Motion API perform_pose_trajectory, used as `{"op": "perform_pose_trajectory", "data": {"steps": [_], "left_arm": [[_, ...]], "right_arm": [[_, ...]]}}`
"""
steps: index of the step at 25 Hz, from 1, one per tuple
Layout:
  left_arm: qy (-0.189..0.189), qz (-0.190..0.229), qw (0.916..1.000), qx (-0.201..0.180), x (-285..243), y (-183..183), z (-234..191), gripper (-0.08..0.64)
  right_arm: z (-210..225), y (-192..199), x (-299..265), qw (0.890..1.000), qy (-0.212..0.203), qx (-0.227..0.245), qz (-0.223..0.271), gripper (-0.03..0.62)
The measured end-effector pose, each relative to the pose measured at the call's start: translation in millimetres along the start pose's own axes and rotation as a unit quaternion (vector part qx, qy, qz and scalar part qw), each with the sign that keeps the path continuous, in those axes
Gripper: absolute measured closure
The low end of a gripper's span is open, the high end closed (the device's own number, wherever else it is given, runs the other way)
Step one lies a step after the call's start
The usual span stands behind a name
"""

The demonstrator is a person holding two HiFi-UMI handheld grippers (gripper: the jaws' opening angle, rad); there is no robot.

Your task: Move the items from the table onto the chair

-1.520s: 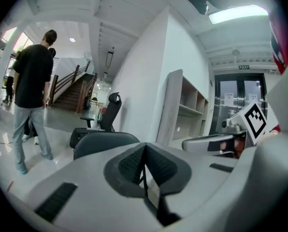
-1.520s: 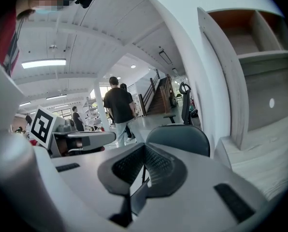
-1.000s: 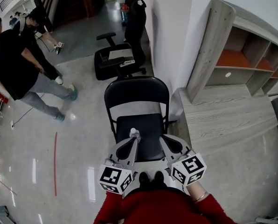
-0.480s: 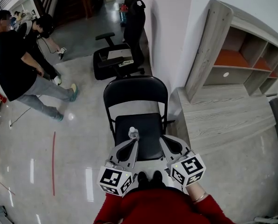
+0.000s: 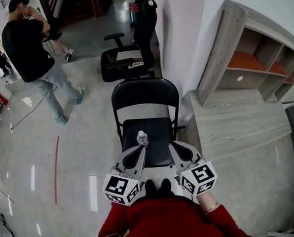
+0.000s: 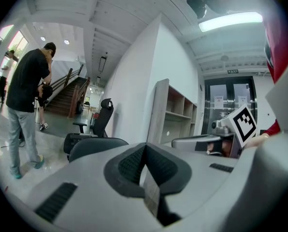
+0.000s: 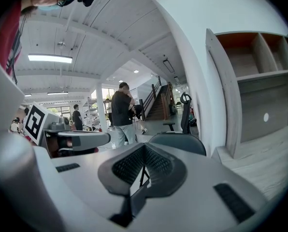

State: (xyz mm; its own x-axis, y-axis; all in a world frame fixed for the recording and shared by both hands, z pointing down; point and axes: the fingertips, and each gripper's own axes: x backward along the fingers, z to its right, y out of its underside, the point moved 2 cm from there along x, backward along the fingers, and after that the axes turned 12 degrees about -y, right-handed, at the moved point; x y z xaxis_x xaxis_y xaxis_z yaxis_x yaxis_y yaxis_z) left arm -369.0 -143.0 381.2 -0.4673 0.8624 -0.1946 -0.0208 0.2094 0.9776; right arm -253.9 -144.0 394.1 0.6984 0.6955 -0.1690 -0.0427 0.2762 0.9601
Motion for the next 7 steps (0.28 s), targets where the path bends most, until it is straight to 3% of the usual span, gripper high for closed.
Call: {"op": "perform_pose_trajectory", "data": {"steps": [7], "left_arm": [[0.000, 0.000, 1.0000, -0.001, 3.8, 1.2, 1.8, 0.552]], "right_arm": [[-2.8, 0.0, 3.6, 1.000, 0.002, 0.003, 0.001, 0.581]]}}
